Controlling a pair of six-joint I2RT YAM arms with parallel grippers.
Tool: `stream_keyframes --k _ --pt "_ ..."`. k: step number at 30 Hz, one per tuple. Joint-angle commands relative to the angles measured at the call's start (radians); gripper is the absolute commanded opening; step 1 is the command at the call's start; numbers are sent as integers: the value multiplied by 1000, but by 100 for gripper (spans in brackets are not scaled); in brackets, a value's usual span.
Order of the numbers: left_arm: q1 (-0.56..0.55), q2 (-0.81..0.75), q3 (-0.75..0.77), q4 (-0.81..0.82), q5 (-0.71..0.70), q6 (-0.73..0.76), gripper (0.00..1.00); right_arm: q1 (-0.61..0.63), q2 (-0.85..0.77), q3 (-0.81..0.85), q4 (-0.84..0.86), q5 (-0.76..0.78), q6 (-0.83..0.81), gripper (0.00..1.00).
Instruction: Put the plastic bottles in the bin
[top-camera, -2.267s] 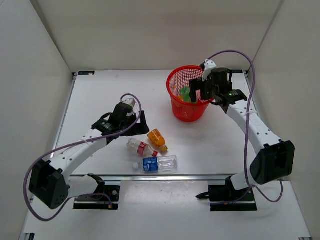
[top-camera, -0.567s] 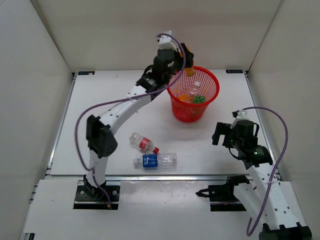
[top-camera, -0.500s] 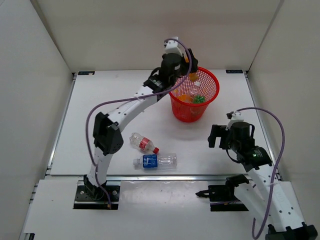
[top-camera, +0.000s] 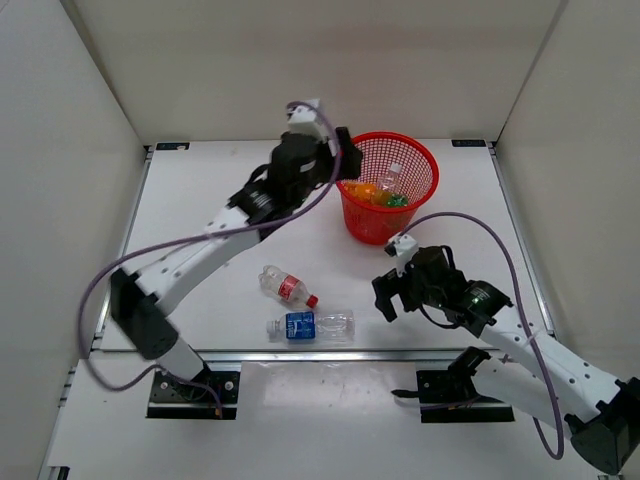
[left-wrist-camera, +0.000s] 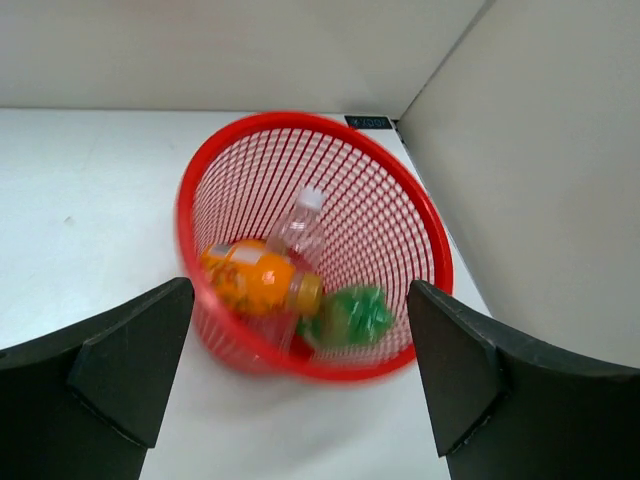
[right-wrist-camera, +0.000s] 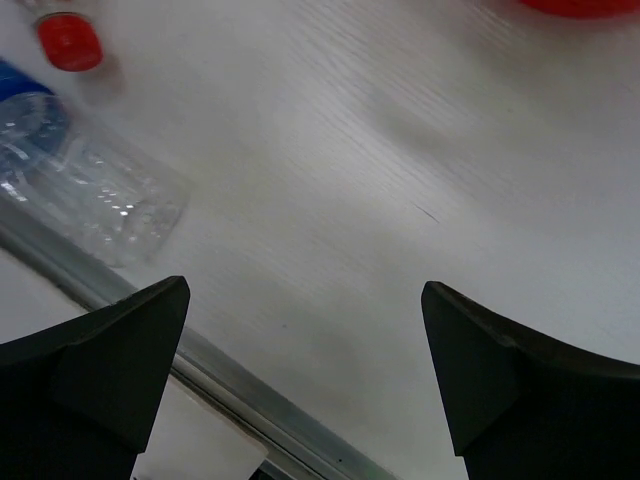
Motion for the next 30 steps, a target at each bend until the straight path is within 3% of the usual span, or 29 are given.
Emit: stream_keyframes --k 1,4,10,12,16,26,29,30 --pt "25 -281 -215 -31 38 -28 99 53 35 66 126 -157 -64 99" --pt "119 -503 -514 -129 78 -75 99 168 121 83 166 -214 -148 99" --pt "248 -921 -898 -469 84 -223 99 333 388 199 221 -295 -300 99" --pt "291 -1117 -997 -527 103 -326 99 383 468 239 223 -273 -339 99" --pt "338 -1317 -1108 -638 169 -410 98 428 615 267 224 -219 -444 99" --pt "277 -1317 -1090 -684 114 -438 98 483 804 239 339 -26 -446 95" --pt "303 -1283 -1064 -669 112 -406 99 506 793 230 336 -6 -432 82" --pt "315 -1274 -1056 -663 117 -395 98 521 781 230 318 25 -440 70"
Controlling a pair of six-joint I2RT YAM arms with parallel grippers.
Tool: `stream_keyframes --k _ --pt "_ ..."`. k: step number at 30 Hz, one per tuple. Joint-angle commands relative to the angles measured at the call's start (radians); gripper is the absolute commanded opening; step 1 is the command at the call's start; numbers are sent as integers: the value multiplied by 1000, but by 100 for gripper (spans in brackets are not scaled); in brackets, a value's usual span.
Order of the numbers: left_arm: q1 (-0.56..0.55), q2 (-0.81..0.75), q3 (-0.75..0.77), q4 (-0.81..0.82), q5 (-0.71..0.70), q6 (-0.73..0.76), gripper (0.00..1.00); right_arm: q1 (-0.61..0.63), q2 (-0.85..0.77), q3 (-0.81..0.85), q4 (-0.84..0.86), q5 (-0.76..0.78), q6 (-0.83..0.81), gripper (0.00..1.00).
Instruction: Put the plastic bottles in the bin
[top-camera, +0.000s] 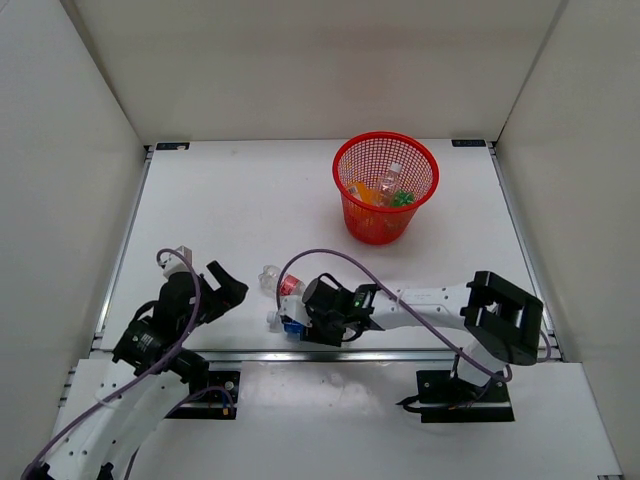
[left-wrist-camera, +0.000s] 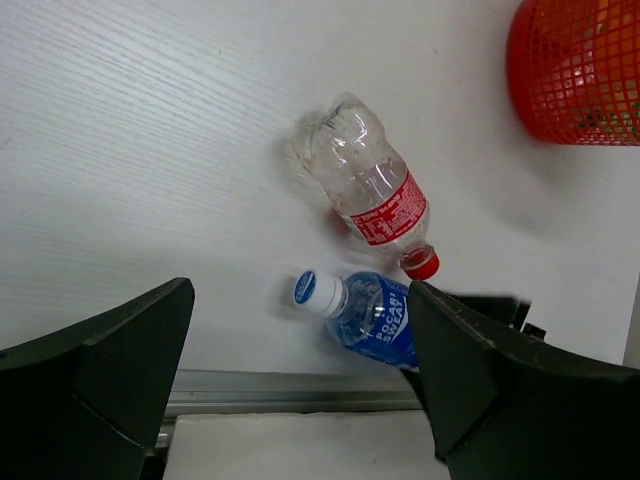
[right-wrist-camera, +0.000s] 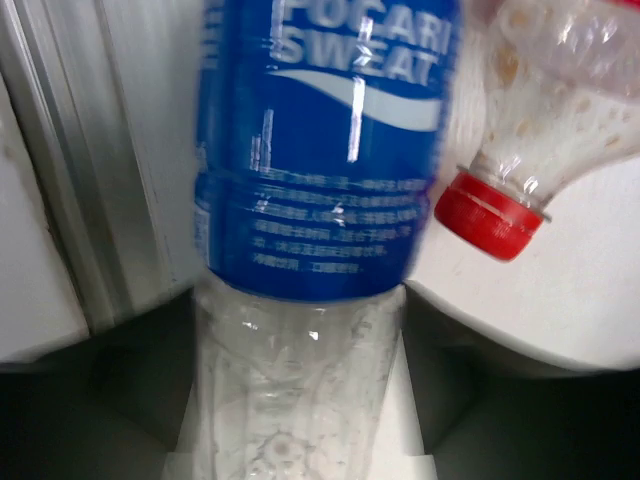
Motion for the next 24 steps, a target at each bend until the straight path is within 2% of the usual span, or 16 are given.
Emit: stream_keyframes --k 1,3,8,10,13,16,17,18,19,22,24 --pt "29 38 50 7 -16 30 99 39 -43 -5 -5 88 2 43" --pt "32 56 42 50 -19 39 99 67 -92 -23 -19 120 -1 36" --pt "27 124 -12 173 15 42 98 155 -253 -17 -115 145 31 33" --pt "27 154 -21 228 35 45 99 166 -319 6 -141 144 38 33" --pt "23 213 -19 261 38 32 99 107 -438 47 -140 131 8 31" --pt "15 249 -19 284 42 18 99 -135 -529 131 -39 77 -35 27" --pt "9 254 -24 290 52 22 99 -189 -534 148 -22 24 -56 30" --pt "4 274 -24 291 52 7 99 -302 -539 178 21 -1 -50 32" --pt "1 289 -23 293 55 1 99 -358 -523 228 38 -51 -60 33" --pt "-30 352 -19 310 59 -22 99 -635 -425 337 112 -156 -37 39" --pt "-74 400 -15 351 70 -43 99 -714 -311 398 154 -155 -5 41"
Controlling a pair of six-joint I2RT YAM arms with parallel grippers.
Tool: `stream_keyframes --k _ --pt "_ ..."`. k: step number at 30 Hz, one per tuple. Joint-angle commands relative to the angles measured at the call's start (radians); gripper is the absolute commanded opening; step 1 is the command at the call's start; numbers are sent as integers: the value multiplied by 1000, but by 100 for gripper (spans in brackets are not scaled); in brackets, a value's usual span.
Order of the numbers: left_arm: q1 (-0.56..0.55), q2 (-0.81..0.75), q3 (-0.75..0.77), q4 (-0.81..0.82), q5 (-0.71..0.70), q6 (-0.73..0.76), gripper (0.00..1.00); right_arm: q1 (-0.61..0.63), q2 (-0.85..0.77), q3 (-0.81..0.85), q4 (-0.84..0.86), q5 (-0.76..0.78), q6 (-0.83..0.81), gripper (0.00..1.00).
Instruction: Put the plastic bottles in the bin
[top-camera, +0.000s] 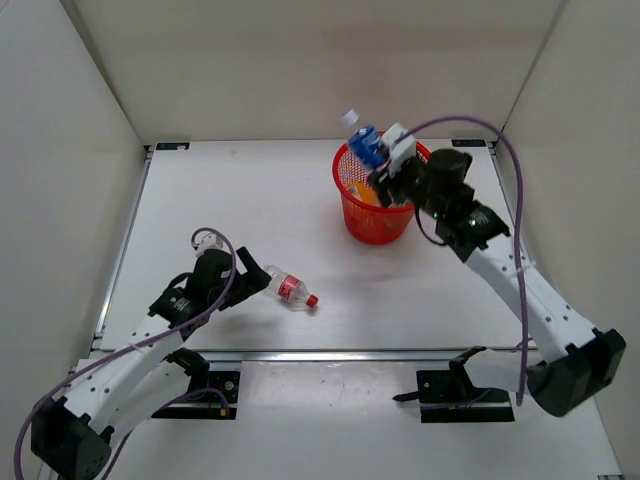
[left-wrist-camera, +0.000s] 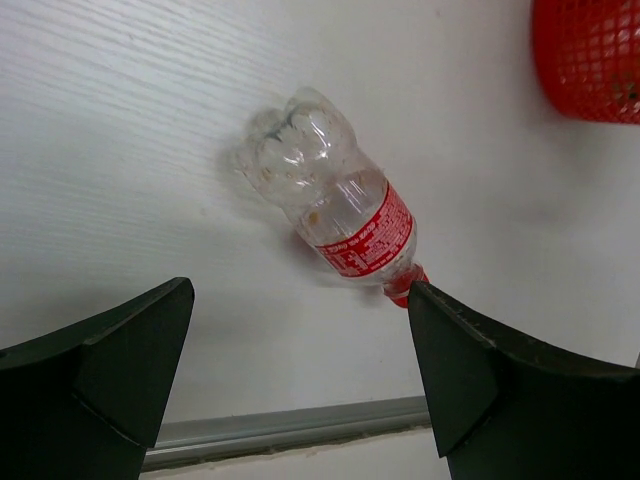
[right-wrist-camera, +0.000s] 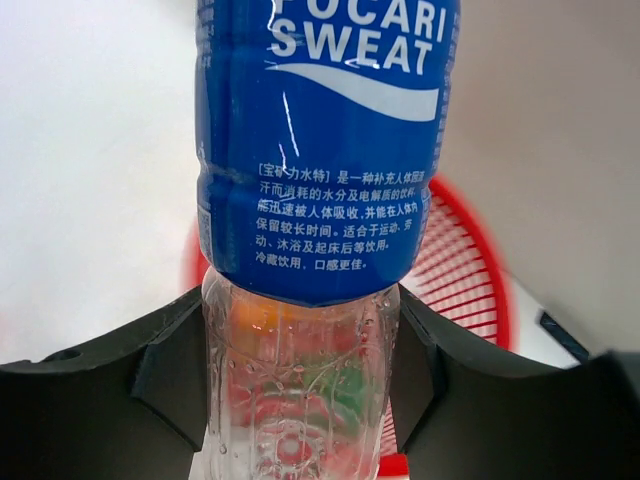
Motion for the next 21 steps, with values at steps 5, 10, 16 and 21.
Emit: stream_keyframes --k 5,10,16,21 --pt "-95 200 2 147 49 -105 98 -190 308 247 109 -50 101 44" --pt "-106 290 46 197 24 -114 99 -227 416 324 29 -15 183 46" --pt "-93 347 40 265 52 -121 99 -210 368 242 15 -6 230 92" --pt "-91 442 84 283 53 -91 99 -207 339 243 -2 60 259 99"
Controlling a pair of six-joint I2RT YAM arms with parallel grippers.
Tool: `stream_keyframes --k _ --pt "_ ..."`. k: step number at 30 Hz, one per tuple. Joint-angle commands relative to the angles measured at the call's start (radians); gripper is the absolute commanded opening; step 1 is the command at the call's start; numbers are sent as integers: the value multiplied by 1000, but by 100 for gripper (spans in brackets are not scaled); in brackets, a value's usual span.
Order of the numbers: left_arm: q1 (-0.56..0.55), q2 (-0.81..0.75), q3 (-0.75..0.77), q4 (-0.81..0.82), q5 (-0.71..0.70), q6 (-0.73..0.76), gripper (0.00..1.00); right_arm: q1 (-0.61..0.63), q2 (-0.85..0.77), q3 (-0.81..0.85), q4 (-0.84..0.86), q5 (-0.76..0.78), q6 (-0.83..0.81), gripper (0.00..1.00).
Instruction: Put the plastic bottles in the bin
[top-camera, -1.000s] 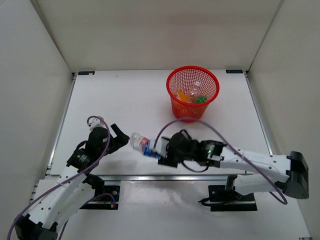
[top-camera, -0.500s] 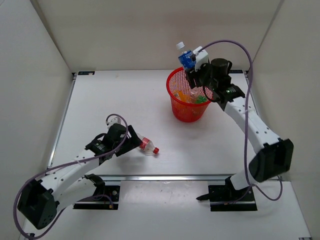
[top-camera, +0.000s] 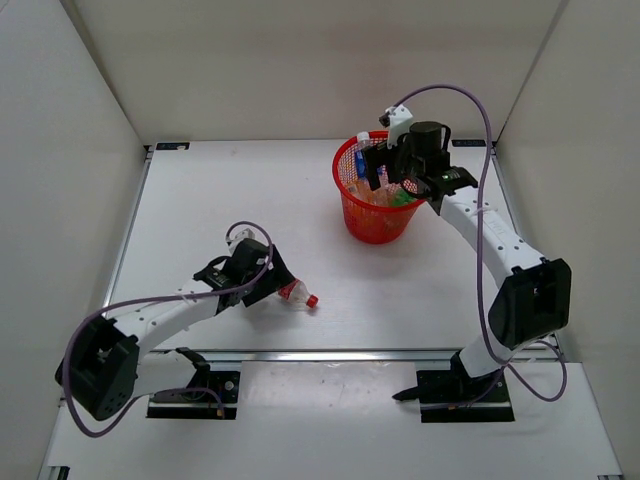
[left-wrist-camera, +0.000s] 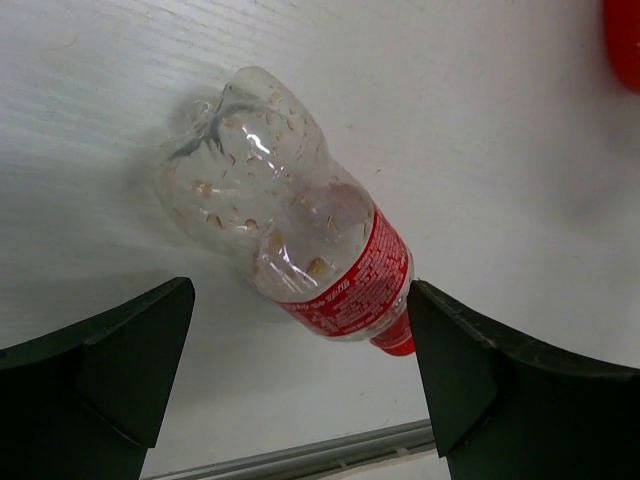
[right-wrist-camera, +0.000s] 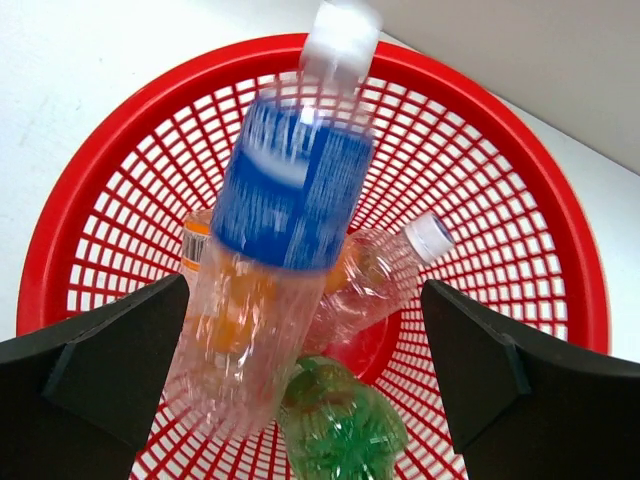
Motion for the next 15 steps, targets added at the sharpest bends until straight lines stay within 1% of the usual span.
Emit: stream_keyframes --k 1,4,6,8,10,11,12,13,14,15 --pt "2 65 71 23 -4 28 98 8 -89 11 10 61 37 99" --pt "-2 132 120 23 -37 58 98 5 -159 -27 8 96 43 99" --pt "-10 163 140 36 -51 60 99 5 -240 -58 -12 119 58 99" --pt "-12 215 151 62 -54 66 98 13 -316 -143 -32 166 63 99" --pt "-13 254 179 53 -60 82 99 62 -423 -220 -30 310 37 99" --pt "-16 287 182 57 -69 86 98 88 -447 -260 -40 349 30 100" --pt "-15 318 190 65 -68 91 94 91 -489 -291 -50 408 87 99" --pt "-12 333 202 68 -54 92 87 70 -532 -308 -90 400 155 99" --pt "-8 365 209 69 -42 100 82 14 -560 -340 -118 365 191 99" --pt "-8 385 231 66 -31 100 74 -57 -614 -390 -118 272 248 99"
